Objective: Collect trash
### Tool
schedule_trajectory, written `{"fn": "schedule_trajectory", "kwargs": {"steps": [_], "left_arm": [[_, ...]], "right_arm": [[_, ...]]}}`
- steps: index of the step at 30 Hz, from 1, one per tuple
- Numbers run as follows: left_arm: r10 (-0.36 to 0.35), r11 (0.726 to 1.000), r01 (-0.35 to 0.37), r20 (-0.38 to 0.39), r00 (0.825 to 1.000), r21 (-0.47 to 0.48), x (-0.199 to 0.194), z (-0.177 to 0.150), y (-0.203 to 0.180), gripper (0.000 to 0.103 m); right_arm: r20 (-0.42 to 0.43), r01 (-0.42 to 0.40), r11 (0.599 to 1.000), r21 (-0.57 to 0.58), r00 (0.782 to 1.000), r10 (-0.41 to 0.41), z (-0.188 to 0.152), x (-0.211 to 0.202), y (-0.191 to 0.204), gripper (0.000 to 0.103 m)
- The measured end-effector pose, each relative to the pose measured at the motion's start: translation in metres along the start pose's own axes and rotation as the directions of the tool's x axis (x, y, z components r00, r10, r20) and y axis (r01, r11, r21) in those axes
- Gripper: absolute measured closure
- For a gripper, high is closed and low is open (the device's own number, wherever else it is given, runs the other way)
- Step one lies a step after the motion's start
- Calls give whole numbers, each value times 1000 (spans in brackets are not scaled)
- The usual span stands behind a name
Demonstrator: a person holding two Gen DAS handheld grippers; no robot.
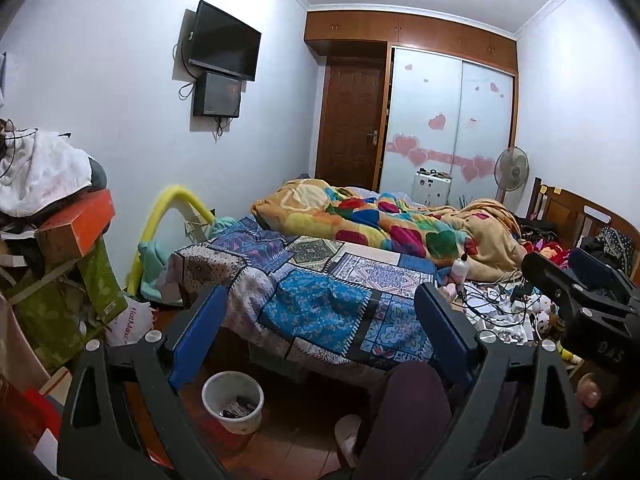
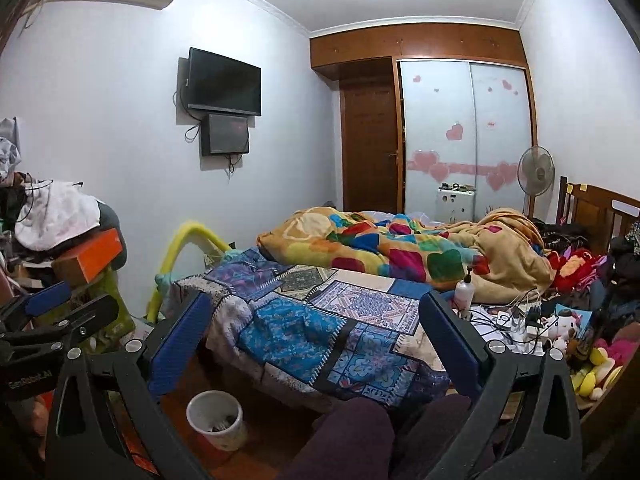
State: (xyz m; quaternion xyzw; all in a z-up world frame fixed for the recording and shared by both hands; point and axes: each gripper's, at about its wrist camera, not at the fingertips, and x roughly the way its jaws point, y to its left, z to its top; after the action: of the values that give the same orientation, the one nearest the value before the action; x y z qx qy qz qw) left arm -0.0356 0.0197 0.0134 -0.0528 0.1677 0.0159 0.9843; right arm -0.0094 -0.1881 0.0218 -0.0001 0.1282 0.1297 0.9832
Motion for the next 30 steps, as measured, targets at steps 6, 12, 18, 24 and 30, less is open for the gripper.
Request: {"fn": "schedule_trajectory", "kwargs": {"steps": [6,12,18,24,30], "left_arm": [[-5,1000,5,-4,1000,-2,2,-1,1,8],[-8,1000,8,-6,1000,-3,2,-3,-3,8],[-13,1000,13,-3,1000,2,1,-4,-5,8],[-13,1000,13,-7,1000,12,0,-3,-7,8],[-13,1000,13,-5,1000,10,0,-3,-8,8]], "right_arm": [[-1,2,1000,-5,1000,-2,0,-2,0,0],[-10,-3,1000,-12,1000,3,0,-2,-1,0],[-21,-12,1000,-14,1000,11,-1,0,-2,0],[-27,-17,1000,-16,1000,17,0,-1,-5,0],[-29,-19,1000,-17,999,19,0,0,-5,0]]}}
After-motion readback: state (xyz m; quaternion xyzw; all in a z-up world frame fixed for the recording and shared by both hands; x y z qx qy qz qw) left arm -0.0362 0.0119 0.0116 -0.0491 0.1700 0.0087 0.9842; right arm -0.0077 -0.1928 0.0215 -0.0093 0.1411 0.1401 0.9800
